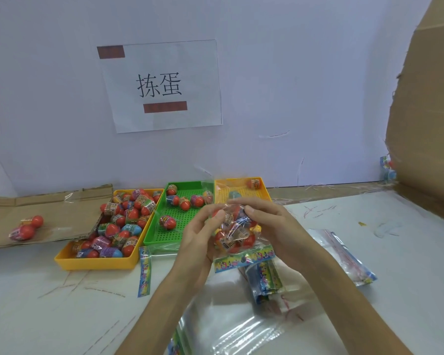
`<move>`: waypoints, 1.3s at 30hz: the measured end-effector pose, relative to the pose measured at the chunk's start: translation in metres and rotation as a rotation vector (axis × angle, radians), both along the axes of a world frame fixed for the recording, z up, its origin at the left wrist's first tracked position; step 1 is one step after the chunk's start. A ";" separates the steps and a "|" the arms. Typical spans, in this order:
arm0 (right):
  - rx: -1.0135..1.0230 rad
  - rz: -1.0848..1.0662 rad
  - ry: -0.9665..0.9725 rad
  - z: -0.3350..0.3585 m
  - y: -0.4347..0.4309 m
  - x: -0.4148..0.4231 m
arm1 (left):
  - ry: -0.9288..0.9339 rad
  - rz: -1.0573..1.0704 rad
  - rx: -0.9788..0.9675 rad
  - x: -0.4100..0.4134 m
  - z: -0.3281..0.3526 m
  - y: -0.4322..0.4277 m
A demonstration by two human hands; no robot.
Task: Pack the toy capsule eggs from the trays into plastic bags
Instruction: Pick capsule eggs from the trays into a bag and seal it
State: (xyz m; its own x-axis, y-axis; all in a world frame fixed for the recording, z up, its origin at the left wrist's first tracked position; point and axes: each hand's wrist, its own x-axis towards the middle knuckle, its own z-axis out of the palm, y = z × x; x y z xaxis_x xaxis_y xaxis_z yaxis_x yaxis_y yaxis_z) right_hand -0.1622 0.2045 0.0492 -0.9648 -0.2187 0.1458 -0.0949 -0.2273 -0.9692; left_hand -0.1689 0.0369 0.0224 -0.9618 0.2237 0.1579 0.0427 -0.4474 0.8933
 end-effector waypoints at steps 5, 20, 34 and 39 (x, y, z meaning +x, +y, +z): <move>-0.017 0.056 0.028 0.004 0.001 0.004 | 0.023 -0.014 0.040 0.001 -0.001 0.001; -0.067 0.111 0.025 0.000 0.001 0.002 | 0.031 -0.232 0.083 0.005 0.005 -0.011; -0.403 0.368 0.069 -0.001 -0.001 0.002 | 0.080 -0.430 0.185 0.003 0.007 -0.020; -0.394 0.379 0.099 -0.003 -0.001 0.001 | 0.107 -0.475 0.221 0.002 0.008 -0.023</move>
